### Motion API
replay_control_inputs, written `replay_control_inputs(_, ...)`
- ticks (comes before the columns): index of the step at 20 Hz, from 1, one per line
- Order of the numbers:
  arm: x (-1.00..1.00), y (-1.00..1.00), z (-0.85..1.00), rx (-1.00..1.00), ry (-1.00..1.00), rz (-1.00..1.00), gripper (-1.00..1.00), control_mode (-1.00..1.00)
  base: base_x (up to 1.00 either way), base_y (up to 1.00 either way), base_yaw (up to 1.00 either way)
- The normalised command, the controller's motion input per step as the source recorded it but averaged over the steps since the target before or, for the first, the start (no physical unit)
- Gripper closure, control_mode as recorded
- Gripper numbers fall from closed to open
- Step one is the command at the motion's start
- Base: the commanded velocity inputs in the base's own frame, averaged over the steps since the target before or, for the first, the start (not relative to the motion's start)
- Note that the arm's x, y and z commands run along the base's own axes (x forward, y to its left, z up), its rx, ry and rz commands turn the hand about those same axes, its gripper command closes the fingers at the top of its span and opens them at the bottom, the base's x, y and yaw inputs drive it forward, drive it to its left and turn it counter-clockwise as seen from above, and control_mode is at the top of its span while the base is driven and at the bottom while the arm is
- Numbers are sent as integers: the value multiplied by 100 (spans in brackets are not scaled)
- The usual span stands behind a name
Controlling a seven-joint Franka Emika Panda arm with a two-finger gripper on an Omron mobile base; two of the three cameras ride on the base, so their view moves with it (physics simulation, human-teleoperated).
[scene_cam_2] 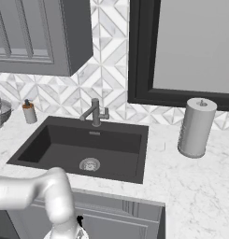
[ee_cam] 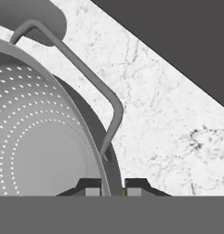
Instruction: Put the colander in the sink, put the orange in the colander, and turn on the sink faucet and pour water over the colander.
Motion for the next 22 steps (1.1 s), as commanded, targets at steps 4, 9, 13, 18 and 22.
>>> replay_control_inputs(4,-80,-49,26,0,-10,-5,100,-100,0,0,0)
replay_control_inputs(9,-71,-66,32,0,-13,-2,100,-100,0,0,0)
replay_control_inputs(13,-61,-73,31,0,-2,-6,100,-100,0,0,0)
replay_control_inputs(18,-53,-76,28,0,0,-6,100,-100,0,0,0)
replay_control_inputs(22,-44,-83,25,1,0,-8,100,-100,0,0,0)
